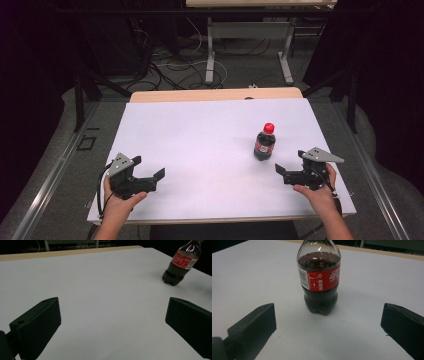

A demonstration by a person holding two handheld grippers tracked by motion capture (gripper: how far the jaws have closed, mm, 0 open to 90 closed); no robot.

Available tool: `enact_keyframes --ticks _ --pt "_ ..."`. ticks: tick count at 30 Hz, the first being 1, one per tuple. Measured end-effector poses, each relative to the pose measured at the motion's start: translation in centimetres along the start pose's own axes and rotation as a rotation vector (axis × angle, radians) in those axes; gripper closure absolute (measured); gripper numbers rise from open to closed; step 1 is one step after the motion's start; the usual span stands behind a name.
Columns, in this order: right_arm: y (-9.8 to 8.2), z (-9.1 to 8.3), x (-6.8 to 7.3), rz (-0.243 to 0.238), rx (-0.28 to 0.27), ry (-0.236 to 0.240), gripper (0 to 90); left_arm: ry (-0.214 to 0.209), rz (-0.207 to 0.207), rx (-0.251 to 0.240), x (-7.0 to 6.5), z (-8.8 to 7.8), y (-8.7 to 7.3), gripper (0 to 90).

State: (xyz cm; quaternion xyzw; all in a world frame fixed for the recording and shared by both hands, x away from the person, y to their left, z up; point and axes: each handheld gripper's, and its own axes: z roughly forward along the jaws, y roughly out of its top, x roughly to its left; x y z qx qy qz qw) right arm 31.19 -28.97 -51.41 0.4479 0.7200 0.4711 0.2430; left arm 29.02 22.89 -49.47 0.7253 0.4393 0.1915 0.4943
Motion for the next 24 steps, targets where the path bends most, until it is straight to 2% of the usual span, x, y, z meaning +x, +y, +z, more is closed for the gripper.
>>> enact_keyframes --ticks 2,4,6,8,9,12,13,16,18,24 --pt "0.0 0.0 0.1 -0.003 0.006 -0.006 0.0 -0.003 -0.006 -0.001 -0.1 0.1 0.0 0.2" --pt "0.0 0.2 0.0 -0.025 0.011 0.004 0.0 -0.003 0.006 0.011 -0.2 0.0 0.2 0.2" --pt "0.0 0.3 0.0 -0.016 0.022 -0.001 0.0 -0.006 -0.005 0.012 -0.3 0.1 0.2 0.2" --pt "0.2 0.5 -0.1 -0.006 0.036 0.011 0.0 -0.007 0.006 0.013 -0.4 0.0 0.3 0.3" --pt "0.3 0.5 -0.2 -0.021 0.042 0.022 0.0 -0.008 0.007 0.015 -0.4 0.1 0.3 0.3" --pt "0.8 0.9 -0.1 -0.023 0.045 0.025 0.4 -0.006 0.009 0.015 -0.4 0.1 0.3 0.3" --pt "1.0 1.0 -0.1 -0.023 0.047 0.035 1.0 -0.009 -0.006 0.017 -0.5 0.2 0.3 0.3" --pt "1.8 1.8 -0.1 -0.035 0.062 0.043 2.2 -0.005 -0.002 0.019 -0.5 0.1 0.4 0.4" --pt "2.2 2.4 -0.1 -0.059 0.078 0.044 3.9 -0.003 0.008 0.022 -0.5 0.1 0.4 0.4" --pt "3.2 4.2 -0.1 -0.067 0.090 0.056 8.7 -0.005 -0.008 0.023 -0.4 0.1 0.3 0.4"
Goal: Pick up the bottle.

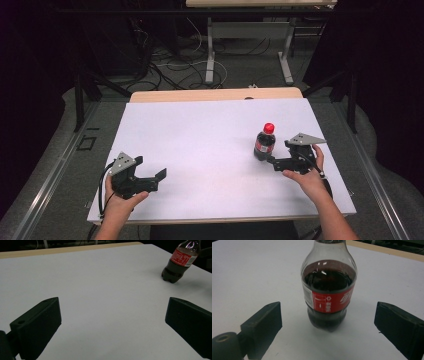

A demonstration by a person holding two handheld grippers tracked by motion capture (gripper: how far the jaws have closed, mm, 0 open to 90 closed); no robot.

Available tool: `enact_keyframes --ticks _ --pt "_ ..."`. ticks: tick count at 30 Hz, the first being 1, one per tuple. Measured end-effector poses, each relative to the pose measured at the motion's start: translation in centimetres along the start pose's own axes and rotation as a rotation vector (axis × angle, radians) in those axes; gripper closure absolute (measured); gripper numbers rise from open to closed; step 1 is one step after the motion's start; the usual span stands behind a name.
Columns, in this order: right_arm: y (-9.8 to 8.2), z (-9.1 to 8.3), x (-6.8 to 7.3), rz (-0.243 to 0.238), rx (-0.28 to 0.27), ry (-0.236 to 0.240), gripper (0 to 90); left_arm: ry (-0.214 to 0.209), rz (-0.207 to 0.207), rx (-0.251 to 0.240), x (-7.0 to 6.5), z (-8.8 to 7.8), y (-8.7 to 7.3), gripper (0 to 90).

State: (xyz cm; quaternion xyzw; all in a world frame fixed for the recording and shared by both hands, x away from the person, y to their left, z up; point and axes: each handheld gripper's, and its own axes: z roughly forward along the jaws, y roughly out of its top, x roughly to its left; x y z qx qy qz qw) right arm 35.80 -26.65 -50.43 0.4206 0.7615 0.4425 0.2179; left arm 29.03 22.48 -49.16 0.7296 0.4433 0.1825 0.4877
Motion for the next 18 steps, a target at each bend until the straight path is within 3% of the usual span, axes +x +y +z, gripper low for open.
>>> enact_keyframes --ticks 1,8,15,18 --pt "0.3 0.6 0.0 -0.012 0.004 0.004 15.0 -0.001 0.003 0.002 0.0 0.1 0.0 0.4" --pt "0.3 2.7 -0.4 -0.010 0.022 0.017 16.5 -0.003 0.004 0.006 0.0 0.1 -0.1 0.4" --pt "0.0 4.1 -0.4 -0.041 -0.020 0.027 23.2 -0.001 0.014 0.012 0.1 0.2 -0.1 0.4" --pt "-0.1 4.3 -0.5 -0.033 -0.020 0.019 25.6 -0.002 0.003 0.013 0.1 0.2 -0.2 0.4"
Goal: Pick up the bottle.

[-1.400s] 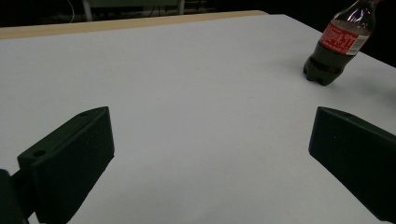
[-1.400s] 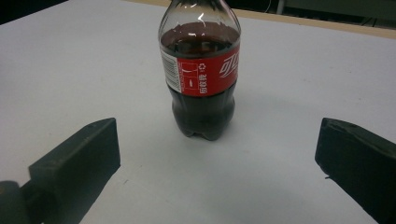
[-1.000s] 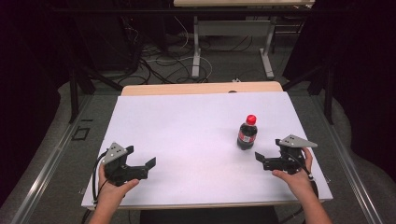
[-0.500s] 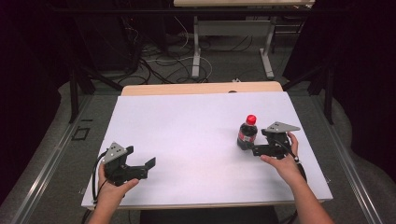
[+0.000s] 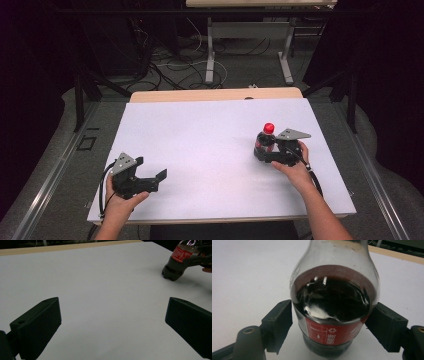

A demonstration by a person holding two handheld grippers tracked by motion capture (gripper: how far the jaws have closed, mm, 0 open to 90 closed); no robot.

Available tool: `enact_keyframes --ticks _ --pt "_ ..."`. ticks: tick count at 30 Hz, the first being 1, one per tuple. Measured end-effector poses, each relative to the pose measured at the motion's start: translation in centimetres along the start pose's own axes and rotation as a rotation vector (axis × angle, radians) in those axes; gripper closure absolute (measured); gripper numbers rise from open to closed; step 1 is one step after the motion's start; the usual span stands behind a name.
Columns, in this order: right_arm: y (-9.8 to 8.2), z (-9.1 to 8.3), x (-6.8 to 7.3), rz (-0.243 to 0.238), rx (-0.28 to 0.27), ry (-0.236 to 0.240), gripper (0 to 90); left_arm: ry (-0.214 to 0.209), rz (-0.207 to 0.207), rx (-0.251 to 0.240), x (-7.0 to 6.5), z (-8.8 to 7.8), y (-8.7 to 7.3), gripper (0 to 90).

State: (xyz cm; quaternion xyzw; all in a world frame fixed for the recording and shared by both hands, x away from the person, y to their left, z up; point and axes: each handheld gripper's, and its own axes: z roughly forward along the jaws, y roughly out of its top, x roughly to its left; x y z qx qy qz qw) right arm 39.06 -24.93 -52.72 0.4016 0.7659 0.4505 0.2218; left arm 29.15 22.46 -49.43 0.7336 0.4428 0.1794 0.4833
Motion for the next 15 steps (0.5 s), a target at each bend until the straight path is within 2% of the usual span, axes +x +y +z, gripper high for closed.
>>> enact_keyframes --ticks 7,13,15 --pt "-0.04 0.46 -0.19 0.000 -0.016 0.006 26.8 0.002 0.008 0.004 0.03 0.09 -0.04 0.4" --pt "-0.01 0.73 -0.33 0.000 -0.018 0.013 26.8 0.001 -0.002 -0.001 -0.02 0.08 -0.04 0.4" --pt "0.03 0.75 -0.36 0.007 -0.015 0.014 26.8 0.003 0.007 0.001 0.04 0.06 -0.03 0.4"
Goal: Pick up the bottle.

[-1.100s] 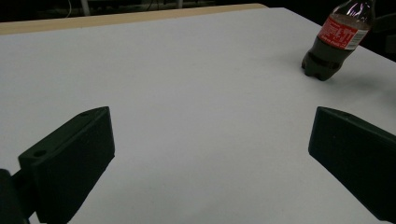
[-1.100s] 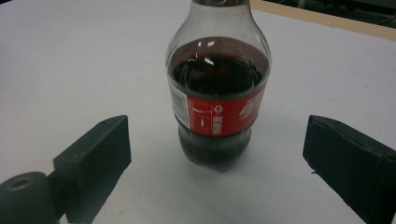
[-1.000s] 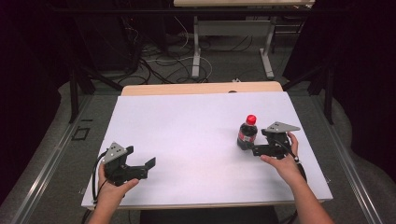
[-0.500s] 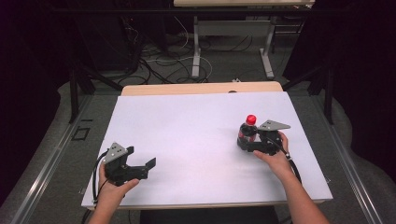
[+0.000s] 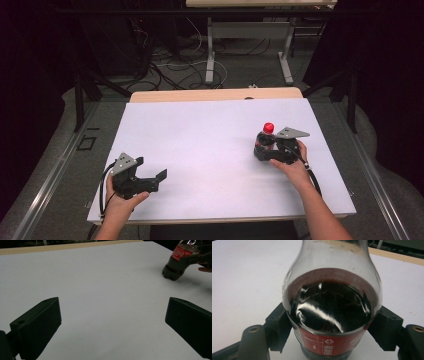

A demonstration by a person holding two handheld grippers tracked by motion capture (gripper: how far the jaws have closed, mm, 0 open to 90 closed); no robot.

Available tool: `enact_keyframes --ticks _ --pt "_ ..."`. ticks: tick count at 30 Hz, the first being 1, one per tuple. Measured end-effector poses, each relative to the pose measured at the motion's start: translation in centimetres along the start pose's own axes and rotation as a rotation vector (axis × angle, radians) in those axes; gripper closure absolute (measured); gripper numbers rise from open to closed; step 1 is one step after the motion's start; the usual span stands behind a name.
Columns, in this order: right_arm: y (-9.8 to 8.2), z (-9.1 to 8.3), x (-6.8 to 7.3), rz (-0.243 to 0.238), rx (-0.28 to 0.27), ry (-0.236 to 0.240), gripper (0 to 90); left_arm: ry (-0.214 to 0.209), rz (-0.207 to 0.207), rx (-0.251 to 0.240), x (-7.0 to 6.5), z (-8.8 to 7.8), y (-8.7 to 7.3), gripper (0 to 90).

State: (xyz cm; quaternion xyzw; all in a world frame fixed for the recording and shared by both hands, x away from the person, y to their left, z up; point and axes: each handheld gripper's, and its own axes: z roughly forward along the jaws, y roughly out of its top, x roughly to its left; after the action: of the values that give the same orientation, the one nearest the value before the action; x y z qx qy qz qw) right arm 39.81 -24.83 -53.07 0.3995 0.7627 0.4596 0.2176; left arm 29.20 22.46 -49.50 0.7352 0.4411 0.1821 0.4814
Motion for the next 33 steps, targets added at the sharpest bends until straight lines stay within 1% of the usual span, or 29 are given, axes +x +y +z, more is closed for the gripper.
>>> enact_keyframes --ticks 1,2,3,4,5,7,8,9,13,14,18,19,20,24,26,27,28,29,31,32,33 --pt "0.0 0.0 0.0 0.000 0.000 0.000 26.8 -0.001 0.001 0.000 0.0 0.0 0.0 0.4" --pt "0.0 0.1 0.1 0.012 -0.005 0.003 26.6 -0.003 -0.008 0.000 -0.1 0.1 0.0 0.4" --pt "0.1 0.0 0.1 0.015 0.000 -0.001 26.5 -0.003 -0.008 0.001 -0.1 0.1 0.0 0.4" --pt "0.1 0.1 0.0 0.008 -0.002 -0.001 26.4 -0.003 -0.008 0.000 -0.1 0.0 0.0 0.4" --pt "0.1 0.1 0.0 0.008 -0.002 -0.001 26.4 0.000 0.001 0.001 0.0 0.0 0.0 0.4" --pt "0.2 0.0 0.1 0.014 -0.001 0.001 26.2 0.001 0.002 0.000 0.0 0.0 0.0 0.4" --pt "0.2 0.1 0.1 0.016 -0.002 0.000 26.2 -0.002 -0.008 -0.001 -0.1 0.0 0.0 0.4" --pt "0.3 0.1 0.1 0.025 -0.003 -0.001 26.2 -0.001 -0.008 -0.001 -0.1 0.0 0.0 0.4" --pt "0.4 0.1 0.2 0.024 -0.001 -0.001 26.3 -0.001 -0.009 -0.001 0.0 0.0 0.0 0.4" --pt "0.4 0.1 0.1 0.015 -0.002 0.000 26.5 -0.001 -0.008 -0.002 0.0 0.0 0.0 0.4" --pt "0.7 0.0 0.1 0.001 0.023 -0.007 27.7 0.000 -0.007 -0.002 0.0 0.0 0.0 0.4" --pt "0.8 0.0 0.2 0.004 0.026 -0.008 27.8 0.000 -0.007 -0.002 0.0 0.0 0.0 0.4" --pt "0.9 0.0 0.2 -0.008 0.030 -0.010 28.0 0.000 -0.007 -0.003 0.0 0.0 0.0 0.4" --pt "1.1 -0.1 0.3 -0.011 0.048 -0.015 28.5 0.000 -0.007 -0.002 0.0 0.0 0.0 0.5" --pt "1.2 -0.2 0.4 -0.007 0.054 0.004 28.6 0.000 0.006 -0.002 0.0 0.0 0.1 0.5" --pt "1.2 -0.3 0.6 -0.011 0.059 0.010 28.7 -0.002 -0.003 -0.004 -0.1 0.0 0.1 0.5" --pt "1.3 -0.3 0.7 -0.020 0.060 0.014 28.7 0.000 0.006 0.001 -0.1 0.0 0.1 0.6" --pt "1.3 -0.4 1.0 -0.020 0.063 0.026 28.7 -0.002 0.010 -0.001 -0.1 0.1 0.1 0.7" --pt "1.4 -0.6 1.6 -0.045 0.061 0.048 28.7 -0.010 0.003 0.002 -0.4 0.2 0.2 0.8" --pt "1.5 -0.7 2.0 -0.049 0.060 0.056 28.7 -0.012 0.018 0.002 -0.4 0.2 0.2 0.9" --pt "1.6 -0.8 2.4 -0.055 0.058 0.070 28.7 -0.017 0.015 0.004 -0.5 0.2 0.3 0.9"
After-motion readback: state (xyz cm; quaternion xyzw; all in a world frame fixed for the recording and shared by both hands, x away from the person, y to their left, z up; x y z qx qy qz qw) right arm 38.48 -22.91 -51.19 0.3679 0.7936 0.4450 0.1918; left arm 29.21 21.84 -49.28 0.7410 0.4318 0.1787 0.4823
